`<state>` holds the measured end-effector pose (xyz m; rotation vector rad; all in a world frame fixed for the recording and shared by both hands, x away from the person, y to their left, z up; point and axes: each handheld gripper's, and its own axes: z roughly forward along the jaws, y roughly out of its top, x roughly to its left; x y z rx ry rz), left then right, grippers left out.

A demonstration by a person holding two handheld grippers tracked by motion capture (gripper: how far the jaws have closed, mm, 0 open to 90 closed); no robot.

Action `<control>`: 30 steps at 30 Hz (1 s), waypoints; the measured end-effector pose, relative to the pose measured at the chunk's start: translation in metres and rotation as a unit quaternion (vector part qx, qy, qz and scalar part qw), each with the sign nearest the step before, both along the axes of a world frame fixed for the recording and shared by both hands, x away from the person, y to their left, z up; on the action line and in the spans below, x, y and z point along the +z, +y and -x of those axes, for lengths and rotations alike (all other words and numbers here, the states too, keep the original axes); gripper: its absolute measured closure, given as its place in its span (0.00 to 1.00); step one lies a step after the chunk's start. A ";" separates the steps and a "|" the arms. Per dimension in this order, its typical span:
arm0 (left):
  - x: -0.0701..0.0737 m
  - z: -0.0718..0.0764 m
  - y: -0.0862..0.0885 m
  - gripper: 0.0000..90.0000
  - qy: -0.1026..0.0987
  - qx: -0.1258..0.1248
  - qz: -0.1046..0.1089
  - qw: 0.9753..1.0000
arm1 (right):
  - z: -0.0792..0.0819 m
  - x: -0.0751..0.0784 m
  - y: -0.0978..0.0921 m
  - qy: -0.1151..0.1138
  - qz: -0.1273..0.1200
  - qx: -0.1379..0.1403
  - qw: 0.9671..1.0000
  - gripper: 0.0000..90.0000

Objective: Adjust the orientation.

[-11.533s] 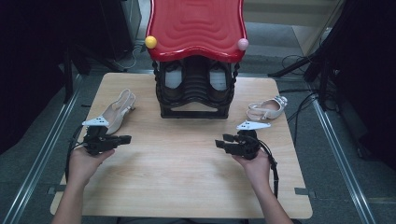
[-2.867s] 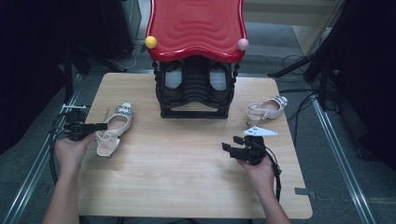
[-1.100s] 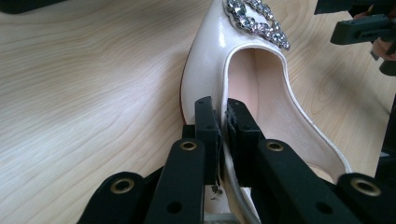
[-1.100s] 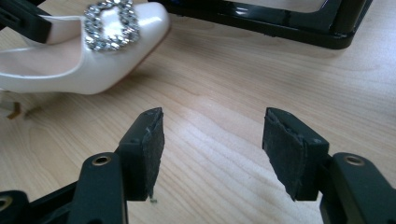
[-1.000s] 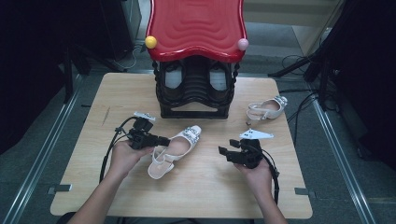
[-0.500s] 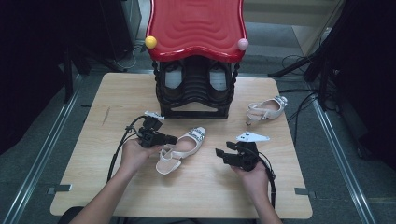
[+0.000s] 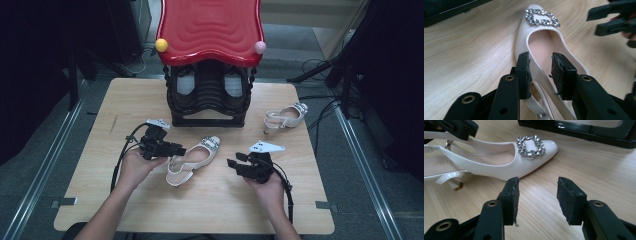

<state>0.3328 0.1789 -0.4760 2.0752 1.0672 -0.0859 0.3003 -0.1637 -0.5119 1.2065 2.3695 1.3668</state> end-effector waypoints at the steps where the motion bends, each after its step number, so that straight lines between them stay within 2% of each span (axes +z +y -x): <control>1: 0.001 0.001 0.002 0.77 -0.001 0.002 0.002 1.000 | 0.000 -0.001 0.002 0.000 0.001 0.004 1.000 0.62; 8: 0.011 0.014 0.022 0.81 -0.012 0.014 0.010 1.000 | -0.003 -0.002 0.014 0.001 -0.001 0.029 1.000 0.72; 10: 0.011 0.017 0.026 0.86 -0.012 0.015 0.006 1.000 | -0.005 -0.003 0.016 0.005 -0.005 0.036 0.999 0.75; 14: 0.007 0.021 0.030 0.98 -0.009 0.015 -0.005 1.000 | -0.007 -0.005 0.021 0.015 -0.015 0.054 0.998 0.88; 19: -0.002 0.025 0.034 0.98 -0.003 0.021 -0.014 1.000 | -0.009 -0.007 0.030 0.015 -0.008 0.066 0.998 0.91; 25: -0.012 0.026 0.041 0.98 0.003 0.027 -0.007 1.000 | -0.012 -0.010 0.040 0.021 -0.007 0.074 0.997 0.94; 30: -0.018 0.028 0.040 0.98 0.006 0.029 -0.015 0.999 | -0.012 -0.013 0.048 0.028 -0.004 0.088 0.996 0.97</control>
